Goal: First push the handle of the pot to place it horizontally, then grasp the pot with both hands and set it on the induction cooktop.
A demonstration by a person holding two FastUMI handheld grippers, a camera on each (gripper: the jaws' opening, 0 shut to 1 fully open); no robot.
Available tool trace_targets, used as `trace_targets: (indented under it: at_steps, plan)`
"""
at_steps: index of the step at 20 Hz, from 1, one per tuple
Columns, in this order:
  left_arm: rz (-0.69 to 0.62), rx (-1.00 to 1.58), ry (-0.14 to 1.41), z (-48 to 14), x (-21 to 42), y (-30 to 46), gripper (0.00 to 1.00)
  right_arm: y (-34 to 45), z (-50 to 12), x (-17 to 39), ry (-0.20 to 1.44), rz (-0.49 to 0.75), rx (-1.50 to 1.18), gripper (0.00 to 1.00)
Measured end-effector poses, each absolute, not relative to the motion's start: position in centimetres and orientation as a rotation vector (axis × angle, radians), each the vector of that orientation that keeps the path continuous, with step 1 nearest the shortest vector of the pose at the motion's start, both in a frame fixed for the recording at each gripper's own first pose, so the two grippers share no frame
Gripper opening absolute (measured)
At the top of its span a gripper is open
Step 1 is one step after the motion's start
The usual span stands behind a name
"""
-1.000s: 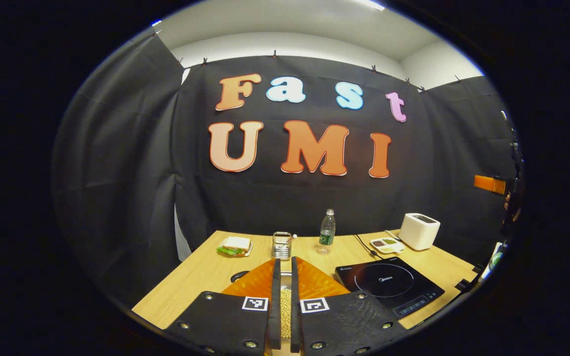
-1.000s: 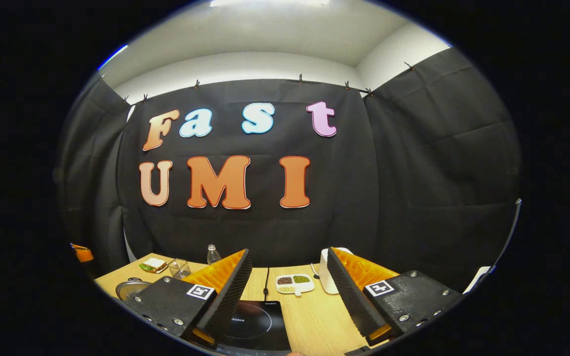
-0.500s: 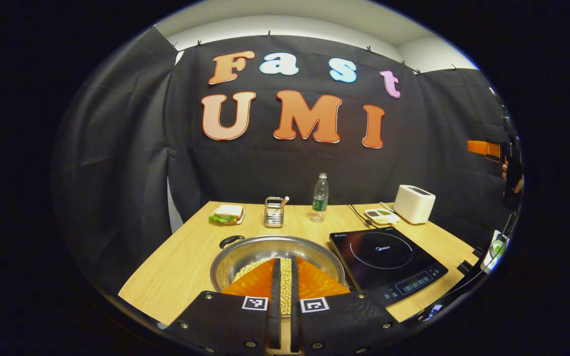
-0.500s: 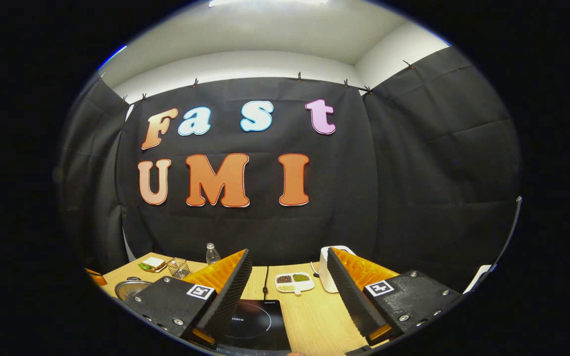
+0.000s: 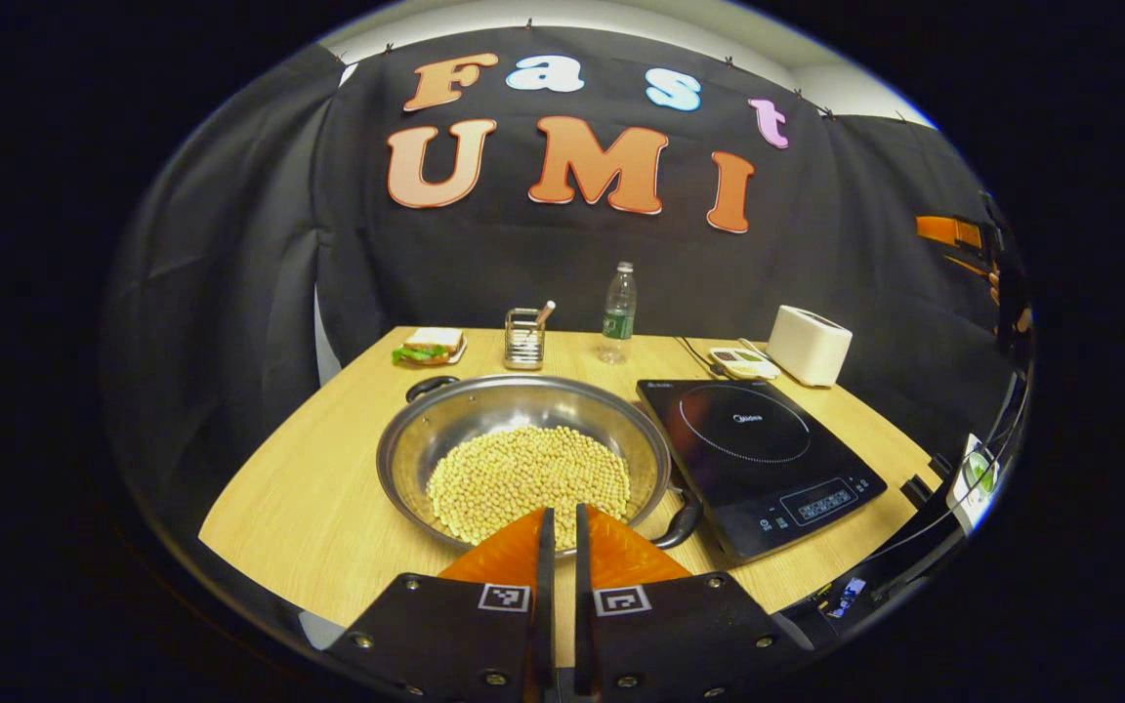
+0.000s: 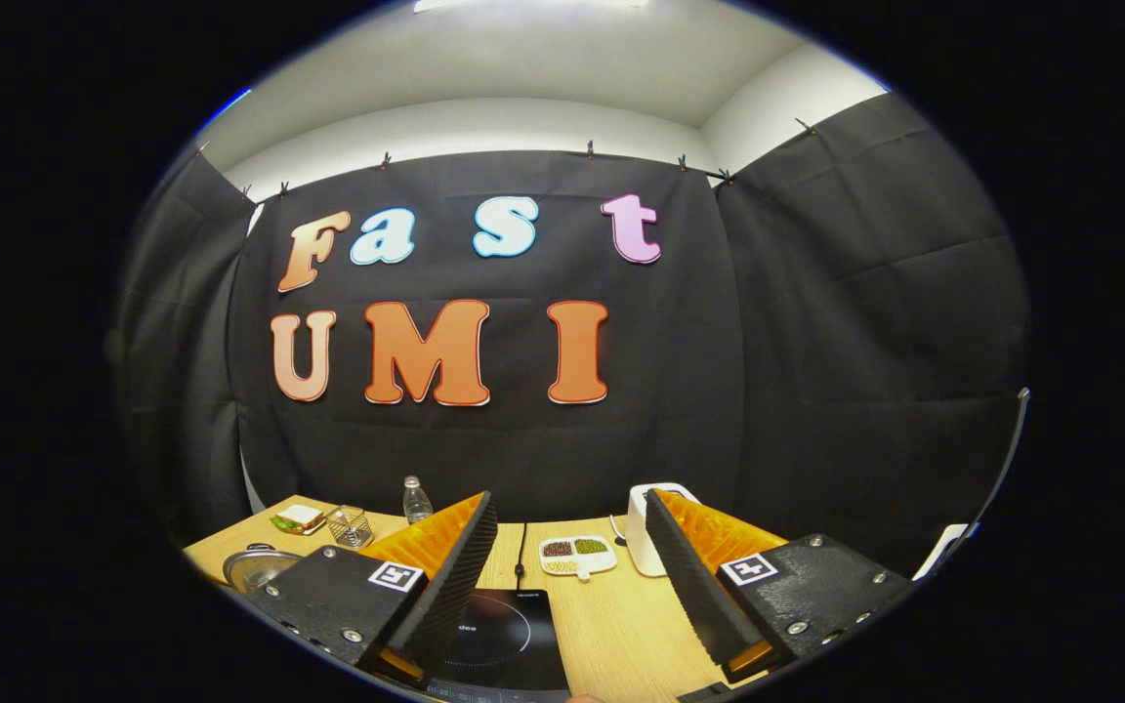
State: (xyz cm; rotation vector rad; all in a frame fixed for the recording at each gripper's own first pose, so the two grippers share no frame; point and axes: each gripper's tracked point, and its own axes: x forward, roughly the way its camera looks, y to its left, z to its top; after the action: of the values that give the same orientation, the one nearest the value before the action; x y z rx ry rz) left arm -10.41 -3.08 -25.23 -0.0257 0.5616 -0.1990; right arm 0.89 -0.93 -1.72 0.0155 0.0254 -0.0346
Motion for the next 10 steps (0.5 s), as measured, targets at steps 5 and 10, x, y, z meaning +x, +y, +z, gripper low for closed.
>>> trace_targets:
  at_steps: [5,10]
  plan:
    - [-0.218,-0.040,0.624,-27.8,-11.7,-3.5,0.09,-1.0,-2.3,0.8,0.039,-0.031,0.011,0.95]
    - [-0.213,-0.057,0.691,-30.2,-12.5,-3.5,0.09,-0.7,-3.2,0.9,0.065,-0.013,0.029,0.95]
